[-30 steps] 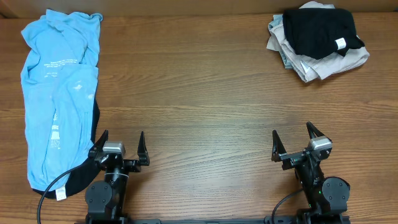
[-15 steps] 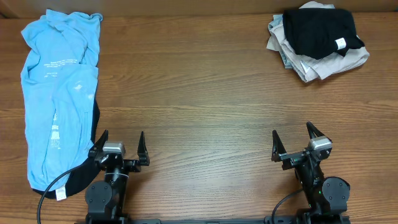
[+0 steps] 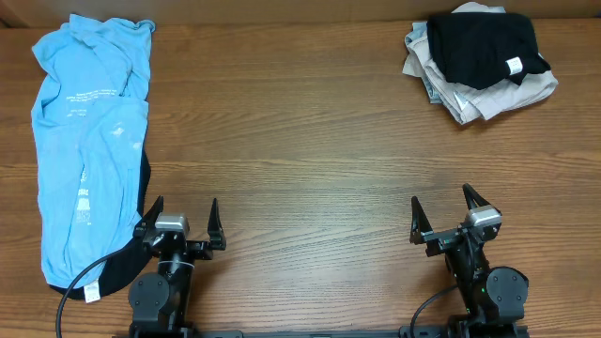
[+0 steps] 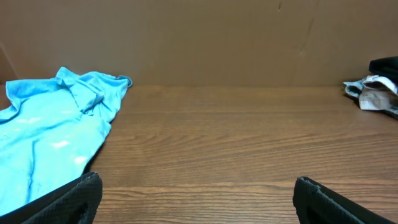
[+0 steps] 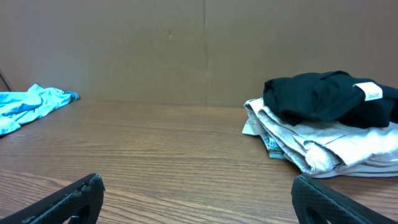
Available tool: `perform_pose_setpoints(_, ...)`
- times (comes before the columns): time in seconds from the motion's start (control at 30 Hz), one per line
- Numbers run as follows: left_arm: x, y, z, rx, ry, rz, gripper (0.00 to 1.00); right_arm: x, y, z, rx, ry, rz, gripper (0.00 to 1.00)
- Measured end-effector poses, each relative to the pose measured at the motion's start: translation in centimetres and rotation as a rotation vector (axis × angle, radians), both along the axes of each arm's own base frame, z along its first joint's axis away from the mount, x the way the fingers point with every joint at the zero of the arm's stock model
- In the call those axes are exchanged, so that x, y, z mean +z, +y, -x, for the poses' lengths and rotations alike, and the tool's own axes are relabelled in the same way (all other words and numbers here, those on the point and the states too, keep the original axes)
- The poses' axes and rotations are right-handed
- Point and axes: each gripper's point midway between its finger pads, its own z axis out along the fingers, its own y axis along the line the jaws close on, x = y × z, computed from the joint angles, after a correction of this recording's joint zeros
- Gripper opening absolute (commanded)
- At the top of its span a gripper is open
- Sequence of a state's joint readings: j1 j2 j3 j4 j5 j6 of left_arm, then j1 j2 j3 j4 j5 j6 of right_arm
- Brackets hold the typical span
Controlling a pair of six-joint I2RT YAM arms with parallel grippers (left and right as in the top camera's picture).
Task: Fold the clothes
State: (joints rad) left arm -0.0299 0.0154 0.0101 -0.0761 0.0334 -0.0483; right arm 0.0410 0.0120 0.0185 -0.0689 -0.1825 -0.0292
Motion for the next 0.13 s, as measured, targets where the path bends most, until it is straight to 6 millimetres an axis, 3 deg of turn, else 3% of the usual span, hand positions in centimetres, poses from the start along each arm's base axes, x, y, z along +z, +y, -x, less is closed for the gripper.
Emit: perform_pose_setpoints(0.13, 0.00, 0.00, 0.00, 0.000, 0.000, 0.000, 1.00, -0.02, 0.01, 0.00, 0.000, 0.001, 0.000, 1.00)
